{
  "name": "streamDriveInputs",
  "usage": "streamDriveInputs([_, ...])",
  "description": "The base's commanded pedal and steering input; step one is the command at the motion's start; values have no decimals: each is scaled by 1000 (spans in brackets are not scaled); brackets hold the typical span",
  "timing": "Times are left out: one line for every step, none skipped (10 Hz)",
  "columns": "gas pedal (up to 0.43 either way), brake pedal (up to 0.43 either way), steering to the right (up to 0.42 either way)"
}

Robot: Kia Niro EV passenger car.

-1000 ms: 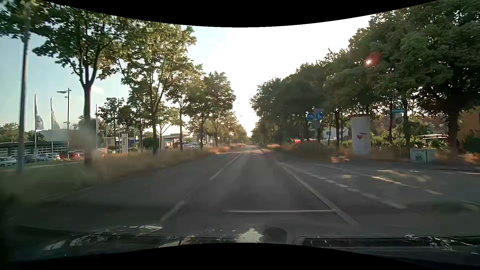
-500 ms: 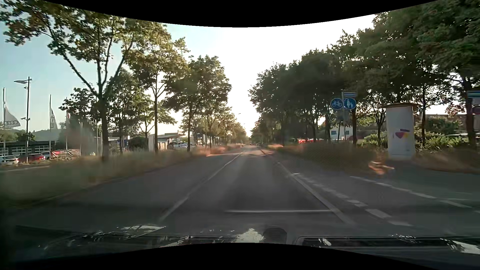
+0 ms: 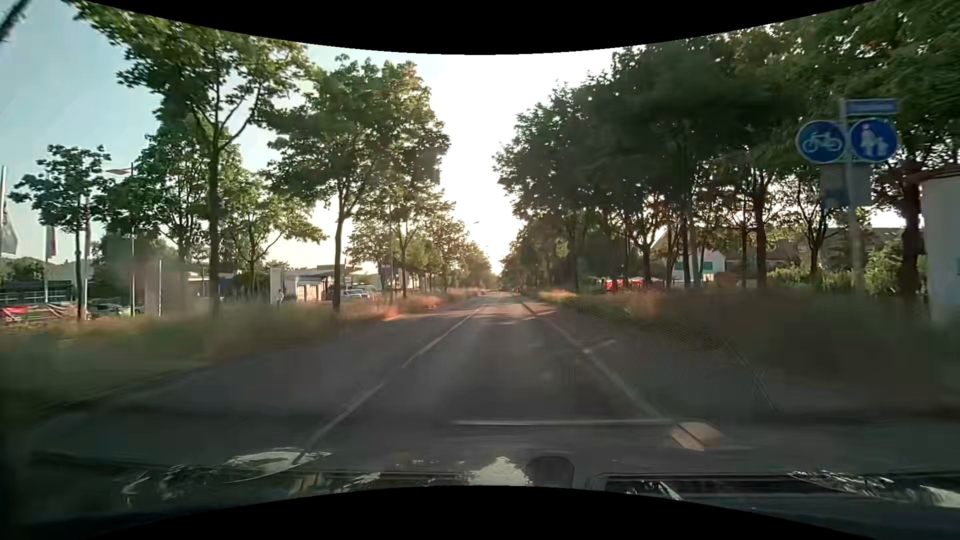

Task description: Follow the waypoints while adhering to traffic rules and regulations

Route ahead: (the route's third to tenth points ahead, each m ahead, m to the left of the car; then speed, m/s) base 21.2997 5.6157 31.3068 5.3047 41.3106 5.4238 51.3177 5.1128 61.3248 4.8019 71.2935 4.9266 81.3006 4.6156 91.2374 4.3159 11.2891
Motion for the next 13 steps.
streamDriveInputs([87,0,-8])
streamDriveInputs([98,0,-12])
streamDriveInputs([98,0,-12])
streamDriveInputs([98,0,-12])
streamDriveInputs([98,0,-10])
streamDriveInputs([87,0,-6])
streamDriveInputs([87,0,-5])
streamDriveInputs([87,0,-5])
streamDriveInputs([87,0,-4])
streamDriveInputs([87,0,-4])
streamDriveInputs([87,0,-4])
streamDriveInputs([87,0,-4])
streamDriveInputs([87,0,-4])
